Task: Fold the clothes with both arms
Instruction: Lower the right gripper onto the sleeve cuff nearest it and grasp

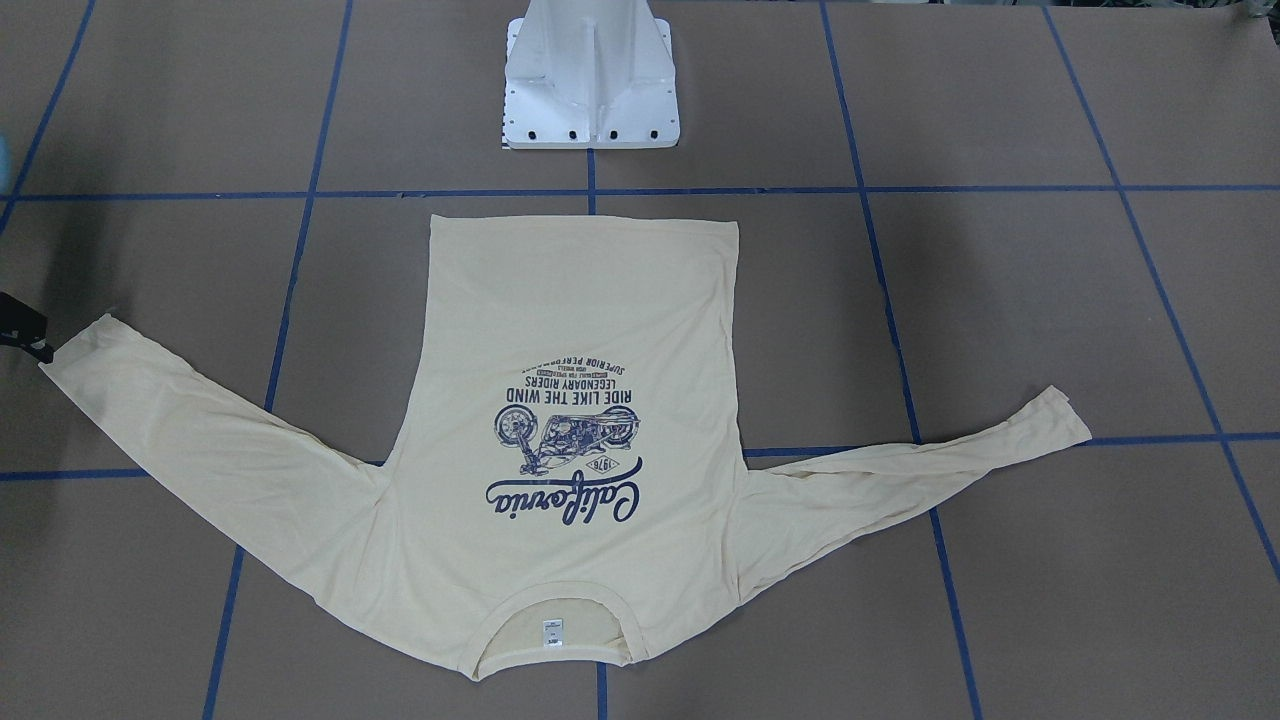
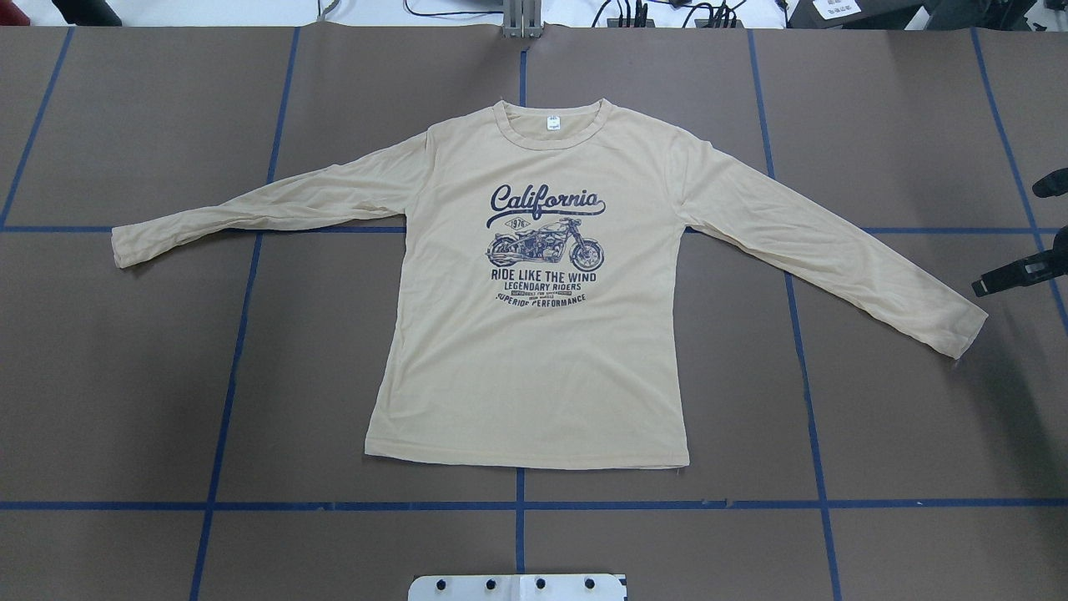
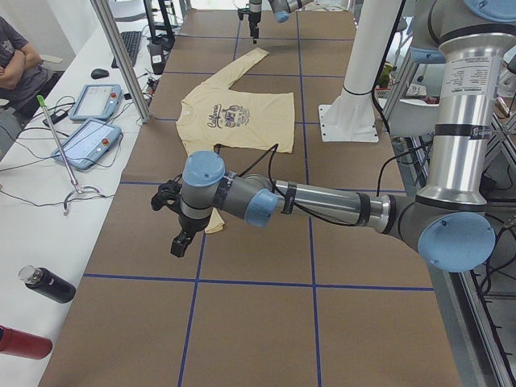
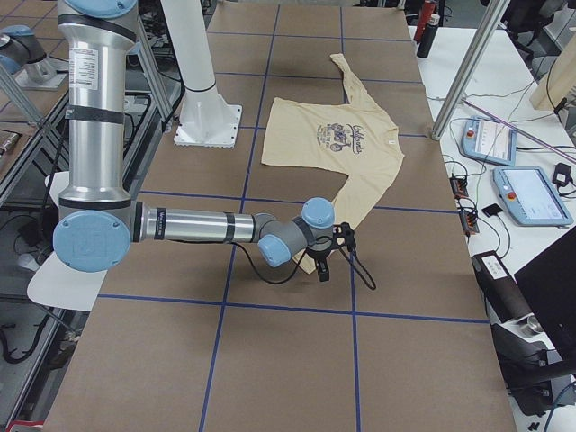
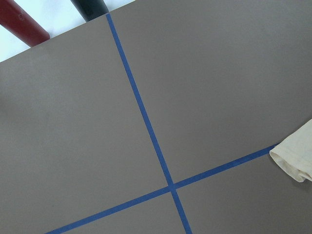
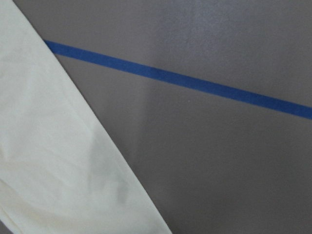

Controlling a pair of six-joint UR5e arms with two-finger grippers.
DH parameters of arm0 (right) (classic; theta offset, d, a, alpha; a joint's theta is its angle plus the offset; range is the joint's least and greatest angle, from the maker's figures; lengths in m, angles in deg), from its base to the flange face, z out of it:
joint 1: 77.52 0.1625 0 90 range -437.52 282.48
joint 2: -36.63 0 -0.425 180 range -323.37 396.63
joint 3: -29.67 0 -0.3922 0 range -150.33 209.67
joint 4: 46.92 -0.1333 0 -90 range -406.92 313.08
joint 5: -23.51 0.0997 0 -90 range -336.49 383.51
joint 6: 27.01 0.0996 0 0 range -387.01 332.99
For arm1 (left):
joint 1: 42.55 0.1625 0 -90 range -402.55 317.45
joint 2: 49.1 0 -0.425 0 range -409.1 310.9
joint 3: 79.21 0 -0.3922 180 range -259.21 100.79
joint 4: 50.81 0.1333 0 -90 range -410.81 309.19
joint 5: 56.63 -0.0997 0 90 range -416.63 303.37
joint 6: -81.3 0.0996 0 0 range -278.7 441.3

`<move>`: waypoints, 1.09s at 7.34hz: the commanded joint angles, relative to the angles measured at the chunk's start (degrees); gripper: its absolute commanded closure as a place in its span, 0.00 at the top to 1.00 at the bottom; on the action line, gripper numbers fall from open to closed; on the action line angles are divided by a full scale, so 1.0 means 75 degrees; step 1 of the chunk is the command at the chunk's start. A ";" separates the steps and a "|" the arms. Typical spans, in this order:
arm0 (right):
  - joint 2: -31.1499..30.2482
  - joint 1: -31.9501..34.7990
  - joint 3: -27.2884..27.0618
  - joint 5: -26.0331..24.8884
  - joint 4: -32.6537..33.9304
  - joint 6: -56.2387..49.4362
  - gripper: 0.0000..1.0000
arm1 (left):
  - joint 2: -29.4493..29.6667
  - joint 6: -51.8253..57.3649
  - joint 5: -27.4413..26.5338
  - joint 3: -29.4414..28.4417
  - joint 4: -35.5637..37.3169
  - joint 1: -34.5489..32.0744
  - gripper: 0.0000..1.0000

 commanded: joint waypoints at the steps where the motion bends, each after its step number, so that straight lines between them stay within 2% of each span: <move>1: -0.0010 -0.0368 0.0011 0.0045 0.0041 0.0081 1.00 | -0.0001 0.0000 0.0007 0.0019 -0.0003 0.0000 1.00; 8: -0.0045 -0.0721 0.0221 -0.0061 0.0065 0.0081 0.99 | -0.0001 0.0000 0.0019 0.0030 -0.0003 0.0000 1.00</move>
